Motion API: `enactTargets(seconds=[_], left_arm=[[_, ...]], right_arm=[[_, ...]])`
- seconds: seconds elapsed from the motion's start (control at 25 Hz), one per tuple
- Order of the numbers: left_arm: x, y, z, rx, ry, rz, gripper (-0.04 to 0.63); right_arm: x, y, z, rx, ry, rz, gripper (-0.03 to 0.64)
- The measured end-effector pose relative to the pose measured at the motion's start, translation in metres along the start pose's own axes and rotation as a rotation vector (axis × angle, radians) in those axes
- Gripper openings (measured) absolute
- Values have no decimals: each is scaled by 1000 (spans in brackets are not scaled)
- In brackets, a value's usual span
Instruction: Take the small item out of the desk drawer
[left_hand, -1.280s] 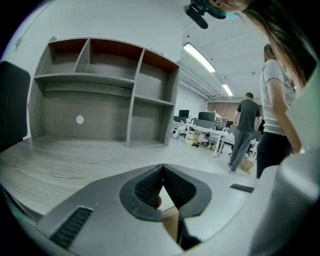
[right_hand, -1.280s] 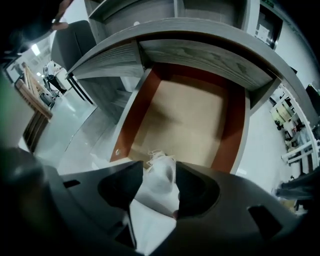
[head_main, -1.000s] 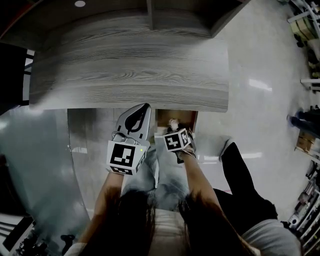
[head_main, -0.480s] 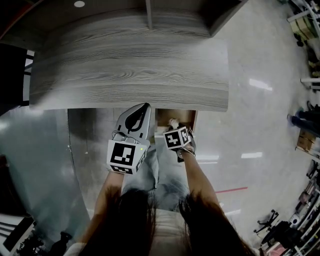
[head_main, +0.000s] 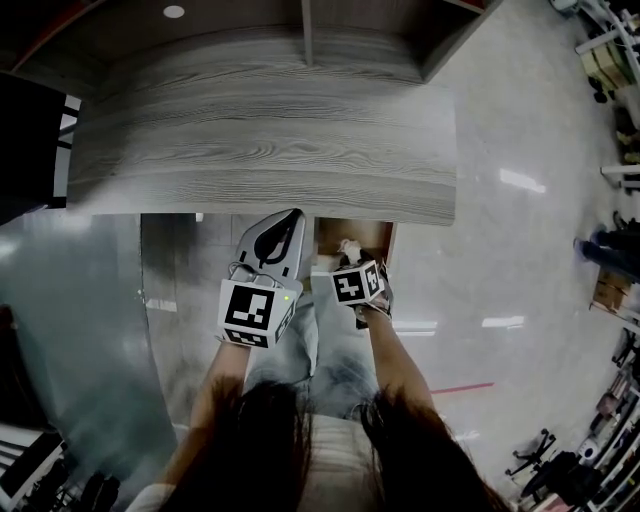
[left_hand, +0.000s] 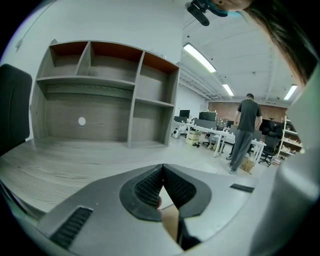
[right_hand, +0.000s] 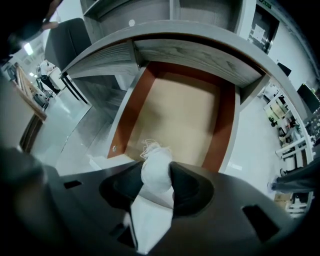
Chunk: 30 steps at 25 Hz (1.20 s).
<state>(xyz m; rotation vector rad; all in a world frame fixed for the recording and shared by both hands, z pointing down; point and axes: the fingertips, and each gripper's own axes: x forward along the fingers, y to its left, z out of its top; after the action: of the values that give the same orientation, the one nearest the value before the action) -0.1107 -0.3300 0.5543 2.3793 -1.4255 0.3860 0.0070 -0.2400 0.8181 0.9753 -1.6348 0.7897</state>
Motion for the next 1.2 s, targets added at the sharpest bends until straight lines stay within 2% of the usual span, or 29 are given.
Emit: enactTargets(seconds=[1.2], left_arm=[[-47,-34,20,50,-35,-31,14]], right_arm=[[-86,-3,4,80,-227,-78,175]])
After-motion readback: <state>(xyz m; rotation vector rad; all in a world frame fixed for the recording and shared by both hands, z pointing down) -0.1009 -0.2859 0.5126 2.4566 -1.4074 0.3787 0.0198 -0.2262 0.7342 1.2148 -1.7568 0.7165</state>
